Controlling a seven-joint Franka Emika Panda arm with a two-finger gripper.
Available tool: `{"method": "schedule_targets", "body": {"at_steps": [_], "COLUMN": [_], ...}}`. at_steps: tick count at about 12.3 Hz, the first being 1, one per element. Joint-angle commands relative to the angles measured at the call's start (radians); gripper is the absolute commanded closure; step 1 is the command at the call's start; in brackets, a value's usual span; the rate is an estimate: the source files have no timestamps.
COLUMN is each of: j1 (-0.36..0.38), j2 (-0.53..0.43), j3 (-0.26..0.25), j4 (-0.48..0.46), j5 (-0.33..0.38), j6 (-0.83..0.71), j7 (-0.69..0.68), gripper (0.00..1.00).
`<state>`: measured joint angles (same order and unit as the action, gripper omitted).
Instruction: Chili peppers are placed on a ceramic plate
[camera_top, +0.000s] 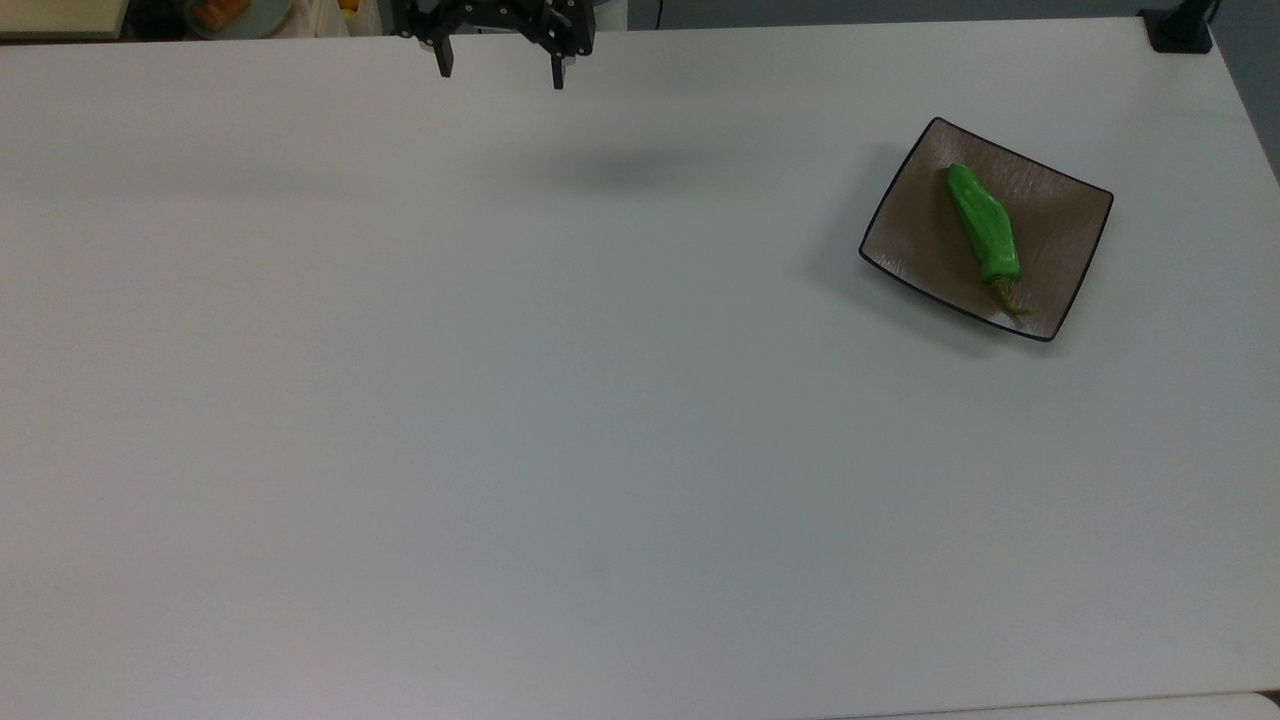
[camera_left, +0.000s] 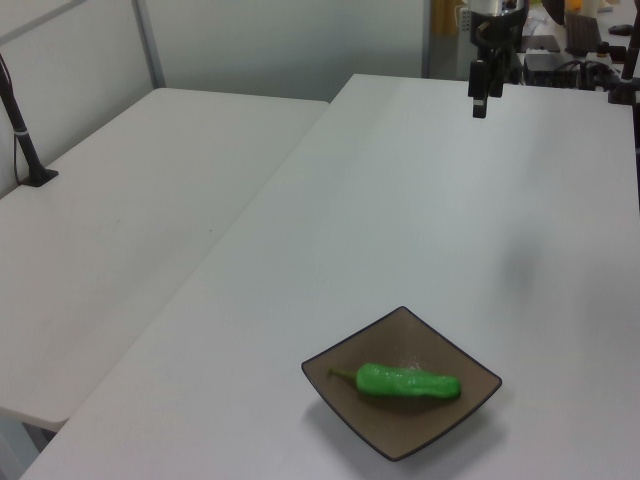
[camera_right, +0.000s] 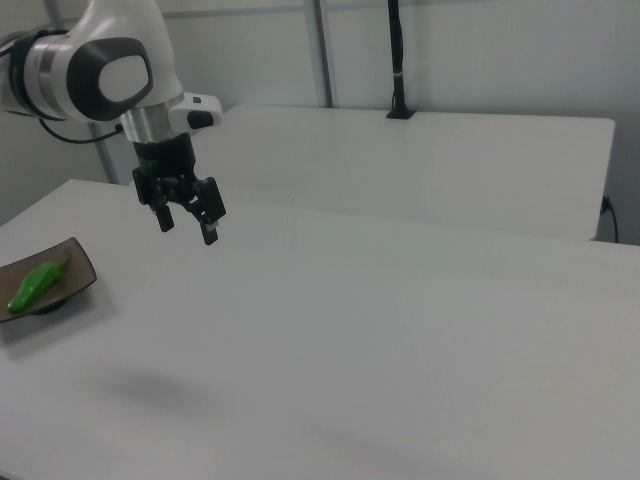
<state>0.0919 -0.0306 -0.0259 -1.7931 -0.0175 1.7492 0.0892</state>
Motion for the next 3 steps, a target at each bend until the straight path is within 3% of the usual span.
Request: {"method": "schedule_targets", "body": {"at_steps": [1, 3], "j1": [0.005, 0.006], "j2": [-0.041, -0.045], "j3": [-0.002, -0.003], "j4": [-0.031, -0.032], "j5": [-0.012, -0.012], "j6": [-0.017, -0.017], "j7": [-0.031, -0.032], "gripper": [0.00, 0.00]}}
